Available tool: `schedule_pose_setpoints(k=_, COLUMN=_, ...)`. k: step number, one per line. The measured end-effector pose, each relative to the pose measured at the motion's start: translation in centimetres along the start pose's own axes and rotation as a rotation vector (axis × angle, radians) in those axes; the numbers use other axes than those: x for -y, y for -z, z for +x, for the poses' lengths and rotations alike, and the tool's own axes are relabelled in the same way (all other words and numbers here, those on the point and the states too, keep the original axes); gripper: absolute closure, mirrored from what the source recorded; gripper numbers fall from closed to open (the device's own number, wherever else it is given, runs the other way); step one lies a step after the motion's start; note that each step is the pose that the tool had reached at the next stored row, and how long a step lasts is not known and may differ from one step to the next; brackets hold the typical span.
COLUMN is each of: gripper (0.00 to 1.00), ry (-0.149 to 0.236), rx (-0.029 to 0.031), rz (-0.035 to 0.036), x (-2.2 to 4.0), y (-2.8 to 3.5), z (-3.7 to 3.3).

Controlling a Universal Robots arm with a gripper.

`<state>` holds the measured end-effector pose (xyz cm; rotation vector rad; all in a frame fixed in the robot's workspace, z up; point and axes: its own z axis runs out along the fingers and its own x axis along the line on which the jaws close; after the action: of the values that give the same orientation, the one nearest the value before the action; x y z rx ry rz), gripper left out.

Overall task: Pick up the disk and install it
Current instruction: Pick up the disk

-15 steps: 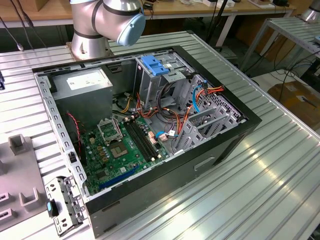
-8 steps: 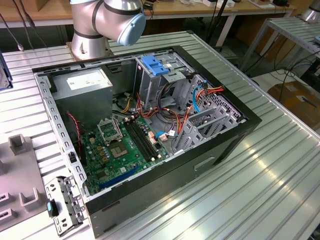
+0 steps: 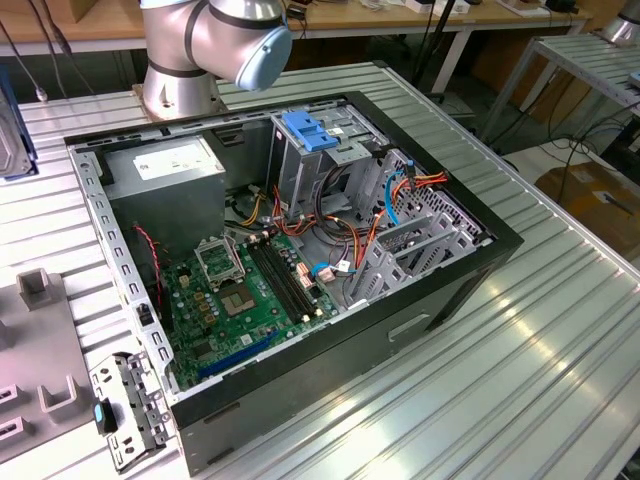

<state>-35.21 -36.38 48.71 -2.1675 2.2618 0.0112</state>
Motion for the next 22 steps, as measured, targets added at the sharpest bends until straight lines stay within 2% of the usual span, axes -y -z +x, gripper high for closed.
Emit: schedule_pose_setpoints(k=22, gripper=0.63, ry=0.0, rx=0.0, rz=0.0, x=3.46, y=0.0, z=0.29)
